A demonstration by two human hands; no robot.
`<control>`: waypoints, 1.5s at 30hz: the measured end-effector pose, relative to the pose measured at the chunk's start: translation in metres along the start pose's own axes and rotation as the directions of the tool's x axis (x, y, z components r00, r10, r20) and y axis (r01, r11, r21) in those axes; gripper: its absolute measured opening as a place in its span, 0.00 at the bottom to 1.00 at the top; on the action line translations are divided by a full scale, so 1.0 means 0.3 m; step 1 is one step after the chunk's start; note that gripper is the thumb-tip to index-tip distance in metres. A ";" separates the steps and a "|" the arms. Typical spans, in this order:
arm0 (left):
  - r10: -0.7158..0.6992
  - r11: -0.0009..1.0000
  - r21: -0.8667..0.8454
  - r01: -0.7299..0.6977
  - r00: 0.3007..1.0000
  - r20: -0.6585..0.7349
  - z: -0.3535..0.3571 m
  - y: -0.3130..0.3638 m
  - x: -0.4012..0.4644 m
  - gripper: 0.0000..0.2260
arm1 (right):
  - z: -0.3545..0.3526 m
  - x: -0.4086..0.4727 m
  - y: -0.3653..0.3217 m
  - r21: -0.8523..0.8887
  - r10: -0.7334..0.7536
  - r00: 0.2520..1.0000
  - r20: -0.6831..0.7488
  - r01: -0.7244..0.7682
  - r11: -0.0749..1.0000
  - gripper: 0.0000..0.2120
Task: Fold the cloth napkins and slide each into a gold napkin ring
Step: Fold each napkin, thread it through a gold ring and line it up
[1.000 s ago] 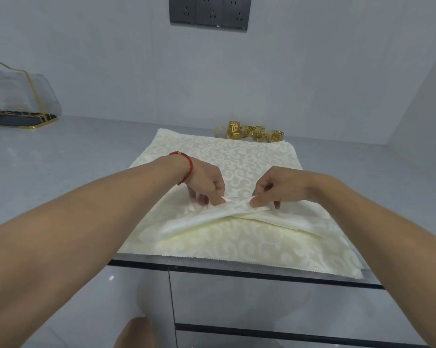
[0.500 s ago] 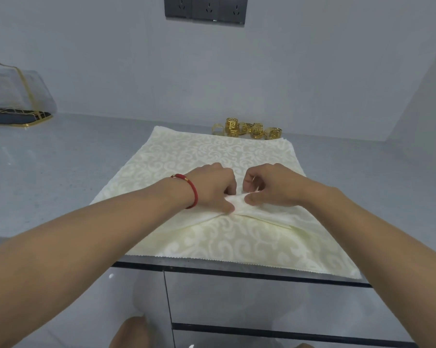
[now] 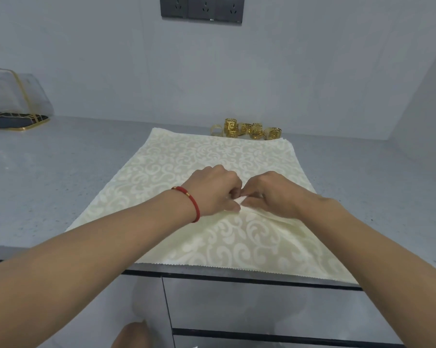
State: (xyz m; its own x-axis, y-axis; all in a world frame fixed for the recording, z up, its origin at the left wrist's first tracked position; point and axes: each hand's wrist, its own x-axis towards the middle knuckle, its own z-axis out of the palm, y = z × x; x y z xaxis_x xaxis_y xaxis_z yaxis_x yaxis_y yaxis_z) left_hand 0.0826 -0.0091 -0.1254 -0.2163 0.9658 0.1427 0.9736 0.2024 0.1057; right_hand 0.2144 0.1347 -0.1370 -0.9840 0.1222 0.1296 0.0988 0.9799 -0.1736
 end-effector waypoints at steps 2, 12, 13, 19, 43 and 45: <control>-0.007 1.000 0.011 0.007 1.000 -0.003 0.004 0.004 0.011 0.06 | -0.003 0.012 0.004 0.005 0.002 1.000 0.015 -0.002 1.000 0.10; -0.100 0.991 -0.091 0.094 0.993 -0.056 0.051 -0.022 0.059 0.08 | 0.053 -0.011 -0.040 -0.185 0.010 0.979 -0.204 -0.049 0.981 0.05; -0.100 0.992 -0.088 0.094 0.992 -0.071 0.061 -0.021 0.060 0.09 | 0.055 -0.021 -0.041 -0.190 0.010 0.984 -0.176 -0.044 0.981 0.06; -0.061 0.989 -0.136 0.065 0.998 0.031 0.034 -0.034 0.068 0.13 | 0.036 -0.007 0.014 -0.115 0.019 0.995 -0.097 -0.030 0.993 0.05; -0.283 0.958 -0.035 0.286 0.915 -0.289 0.046 -0.319 0.271 0.05 | 0.046 0.260 0.225 0.261 0.370 0.870 -0.326 -0.293 0.920 0.13; -0.318 0.941 -0.018 0.338 0.864 -0.390 0.072 -0.388 0.285 0.11 | 0.058 0.338 0.287 0.310 0.456 0.819 -0.348 -0.358 0.881 0.12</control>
State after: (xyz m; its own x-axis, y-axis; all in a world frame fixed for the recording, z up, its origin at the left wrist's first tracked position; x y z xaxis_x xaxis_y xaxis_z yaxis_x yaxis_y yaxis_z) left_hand -0.0477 0.0533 -0.1469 -0.5250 0.7071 0.4737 0.8417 0.5139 0.1658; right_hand 0.1205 0.2286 -0.1559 -0.7094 0.6015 0.3673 0.3930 0.7702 -0.5023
